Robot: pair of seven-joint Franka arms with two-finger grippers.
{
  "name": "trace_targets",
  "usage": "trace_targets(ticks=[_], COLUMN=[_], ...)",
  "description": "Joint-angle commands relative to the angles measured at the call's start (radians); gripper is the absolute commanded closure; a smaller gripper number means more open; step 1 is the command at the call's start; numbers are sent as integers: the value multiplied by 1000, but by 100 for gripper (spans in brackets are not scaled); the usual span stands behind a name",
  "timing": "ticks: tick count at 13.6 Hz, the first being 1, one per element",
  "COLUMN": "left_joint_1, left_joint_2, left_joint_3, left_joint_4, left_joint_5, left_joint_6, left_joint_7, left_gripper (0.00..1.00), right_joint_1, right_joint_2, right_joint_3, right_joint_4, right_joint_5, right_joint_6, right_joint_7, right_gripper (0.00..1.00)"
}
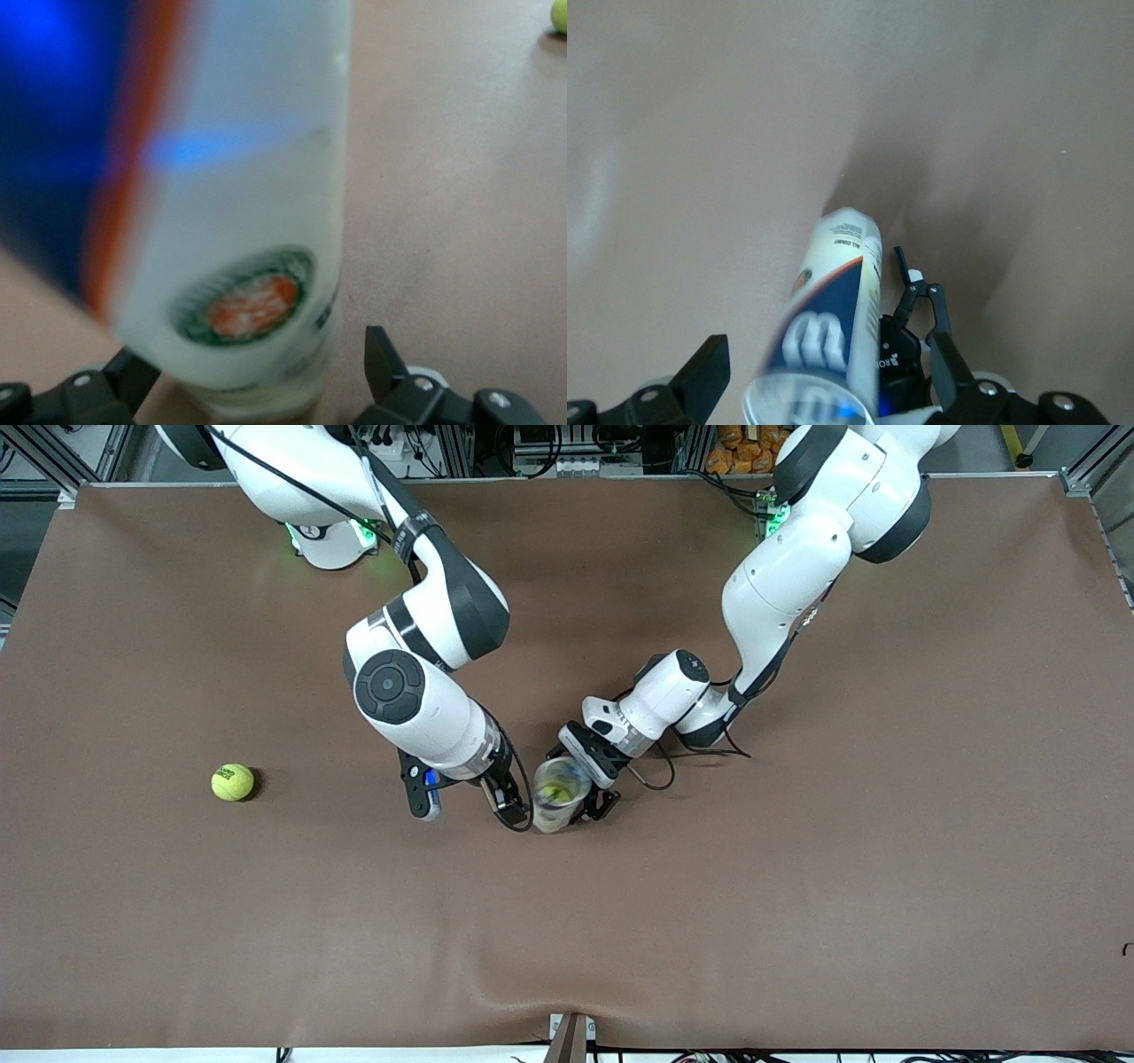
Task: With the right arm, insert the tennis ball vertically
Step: 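Release the ball into the can with the right gripper, then move the right gripper back and grasp the second tennis ball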
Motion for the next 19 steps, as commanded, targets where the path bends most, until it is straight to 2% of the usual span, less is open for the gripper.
trace_targets(ticks=[1, 3, 5, 10, 12, 15, 19], left_joint_1=[11, 11, 11, 12, 12, 12, 12], left_joint_2=[-29, -28, -29, -26, -28, -26, -26], left_joint_3=[-6, -6, -6, -6, -6, -6, -6], left_joint_4=[-36, -36, -36, -35, -36, -36, -38], left_joint_5=[11, 11, 17, 34, 35, 35, 35], left_joint_6=[3, 3, 3, 3, 3, 3, 3], left_joint_7=[0, 0, 0, -1, -1, -1, -1], left_gripper=[0, 0, 0, 0, 0, 0, 0], right_joint_1=[-34, -86, -155, -374, -437, -500, -587], right_joint_2=[-15, -19, -62, -84, -87, -88, -128], right_joint_3=[9, 12, 13, 4, 3, 4, 1], right_joint_4=[94, 131, 131, 117, 72, -14, -200], right_joint_5=[-11, -9, -6, -15, -38, -124, -181], right_joint_6=[-114, -209, -275, -461, -467, -444, -305], right_joint_7=[11, -47, -201, -785, -918, -1163, -1505], right_gripper=[0, 0, 0, 0, 0, 0, 0])
